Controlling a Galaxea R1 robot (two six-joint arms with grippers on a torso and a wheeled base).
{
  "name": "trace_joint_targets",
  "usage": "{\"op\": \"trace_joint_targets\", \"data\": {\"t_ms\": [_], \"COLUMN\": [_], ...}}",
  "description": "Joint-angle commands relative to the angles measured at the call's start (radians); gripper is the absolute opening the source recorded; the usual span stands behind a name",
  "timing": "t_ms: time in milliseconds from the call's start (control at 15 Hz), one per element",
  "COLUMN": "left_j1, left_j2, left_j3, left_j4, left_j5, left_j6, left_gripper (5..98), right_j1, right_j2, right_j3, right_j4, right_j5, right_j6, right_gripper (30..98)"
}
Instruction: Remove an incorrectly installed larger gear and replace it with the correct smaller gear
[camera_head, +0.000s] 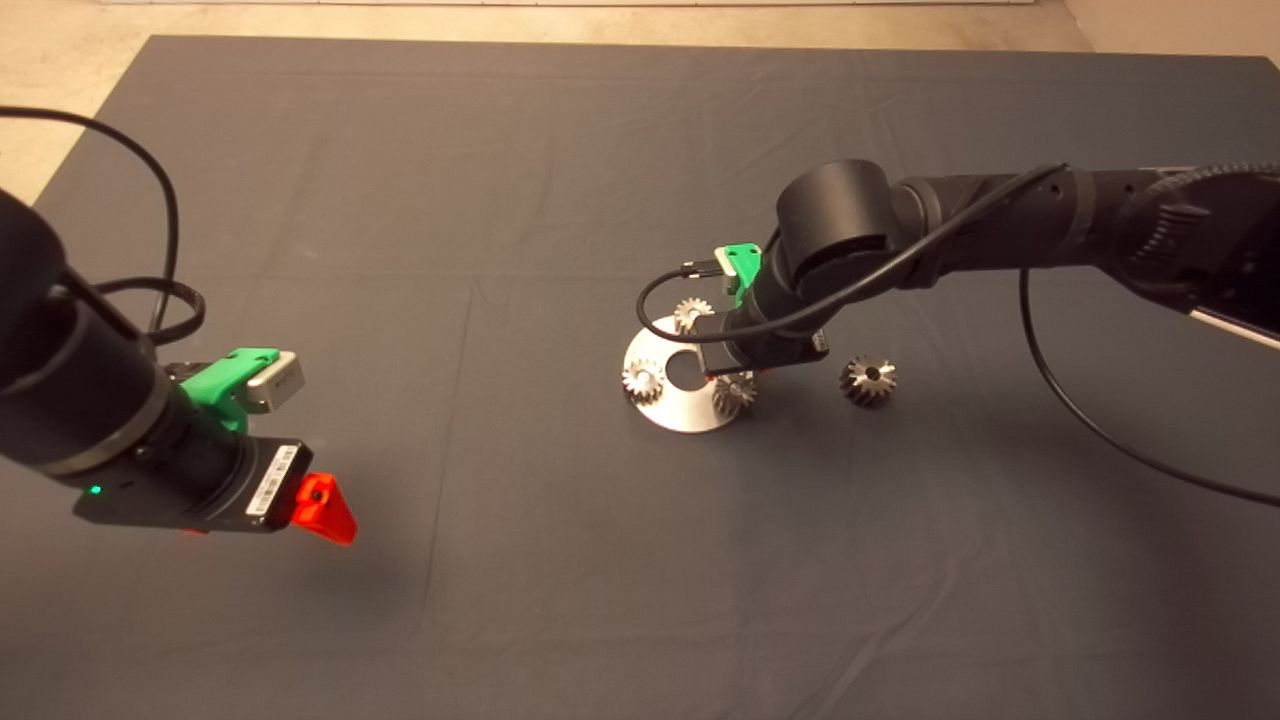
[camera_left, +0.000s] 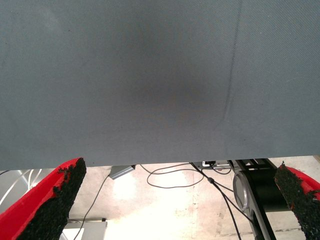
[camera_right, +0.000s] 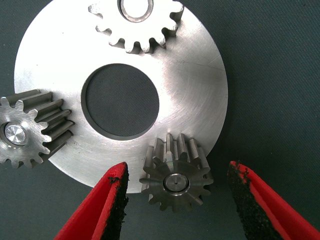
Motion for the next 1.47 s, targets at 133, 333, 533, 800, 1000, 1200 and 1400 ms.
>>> {"op": "trace_joint_targets", "data": {"t_ms": [133,333,533,800,1000,1200,1400], "left_j1": [-0.002,-0.002,-0.002,-0.002,-0.003,-0.009,-0.011], "left_j2": [-0.001,0.001,0.003,0.005,0.002,0.004,0.006], "left_j3": [-0.002,-0.002,-0.005,-0.012,-0.009,-0.005,-0.001], "left_j4": [0.010,0.010,0.008,0.008,0.005,0.004,0.002], "left_j5": [0.093,0.092,0.092,0.092,0.090,0.089,0.092], "left_j6": [0.002,0.002,0.002,0.003,0.002,-0.009,-0.022], "left_gripper": [98.2,98.2,98.2,98.2,98.2,98.2,98.2], "right_j1": [0.036,0.090,0.140,0.191,0.200,0.261,0.322], "right_j2": [-0.021,-0.050,-0.072,-0.087,-0.105,-0.144,-0.190], "right_j3": [0.026,0.073,0.126,0.162,0.210,0.302,0.384], "right_j4": [-0.027,-0.022,0.007,0.053,0.062,0.113,0.167], "right_j5": [-0.124,-0.124,-0.124,-0.124,-0.124,-0.124,-0.124], "right_j6": [0.006,0.013,0.043,0.056,0.076,0.134,0.180], "right_gripper": [58.3,62.9,67.3,70.5,72.7,72.7,72.7]}}
